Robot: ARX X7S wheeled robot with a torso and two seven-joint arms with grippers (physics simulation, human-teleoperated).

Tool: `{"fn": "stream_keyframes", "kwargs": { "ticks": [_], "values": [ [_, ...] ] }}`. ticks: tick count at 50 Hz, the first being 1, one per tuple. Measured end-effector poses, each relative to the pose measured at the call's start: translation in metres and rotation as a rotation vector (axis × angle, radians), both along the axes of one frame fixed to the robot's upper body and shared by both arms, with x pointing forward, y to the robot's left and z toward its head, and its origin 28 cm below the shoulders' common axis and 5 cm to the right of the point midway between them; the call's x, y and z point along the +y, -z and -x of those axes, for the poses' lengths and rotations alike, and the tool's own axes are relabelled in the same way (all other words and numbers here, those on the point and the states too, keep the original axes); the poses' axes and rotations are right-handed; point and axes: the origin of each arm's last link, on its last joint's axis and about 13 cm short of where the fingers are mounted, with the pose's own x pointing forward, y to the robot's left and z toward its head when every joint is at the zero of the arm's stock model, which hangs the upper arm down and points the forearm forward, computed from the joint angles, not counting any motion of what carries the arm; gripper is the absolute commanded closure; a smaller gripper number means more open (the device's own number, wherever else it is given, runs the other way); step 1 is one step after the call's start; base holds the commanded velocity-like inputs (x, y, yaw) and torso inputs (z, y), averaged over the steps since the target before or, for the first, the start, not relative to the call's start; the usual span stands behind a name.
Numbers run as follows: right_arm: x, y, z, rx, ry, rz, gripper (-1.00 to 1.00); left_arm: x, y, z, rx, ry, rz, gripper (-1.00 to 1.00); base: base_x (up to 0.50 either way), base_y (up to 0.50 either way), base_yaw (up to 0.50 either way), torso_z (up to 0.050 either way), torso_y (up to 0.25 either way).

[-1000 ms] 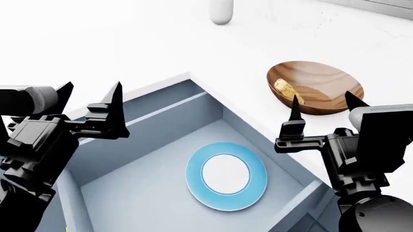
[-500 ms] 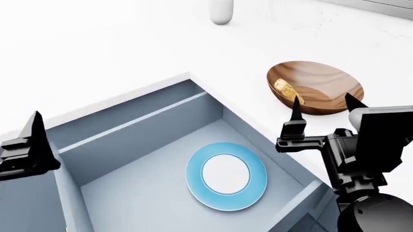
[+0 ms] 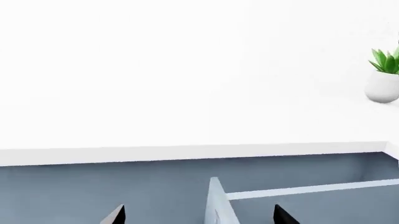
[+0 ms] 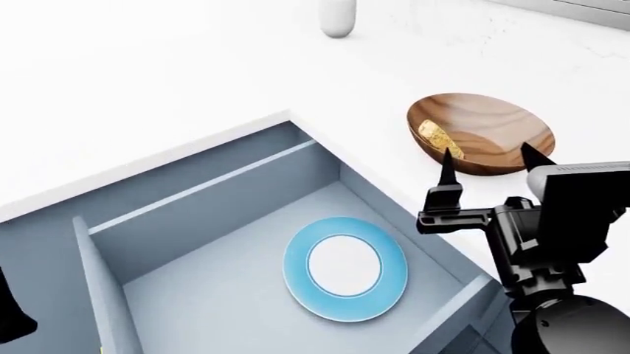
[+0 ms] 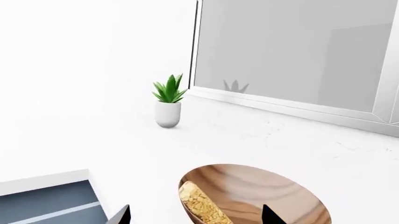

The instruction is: Place the bar in the bowl and close the drawer.

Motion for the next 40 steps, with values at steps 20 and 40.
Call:
{"fn": "stream_keyframes", "kwargs": {
  "ticks": [20,40],
  "values": [
    [0.002,-0.001,0.002,-0.002,-0.008,0.005,-1.0,0.013,0.065,-0.004,0.155,-0.051,0.087,-1.0,0.0,0.0,0.0,0.0,0.0],
    [0.004,0.001,0.003,0.001,-0.011,0.008,-1.0,0.01,0.118,-0.011,0.273,-0.039,0.156,-1.0,0.0,0.0,0.0,0.0,0.0]
  ]
}}
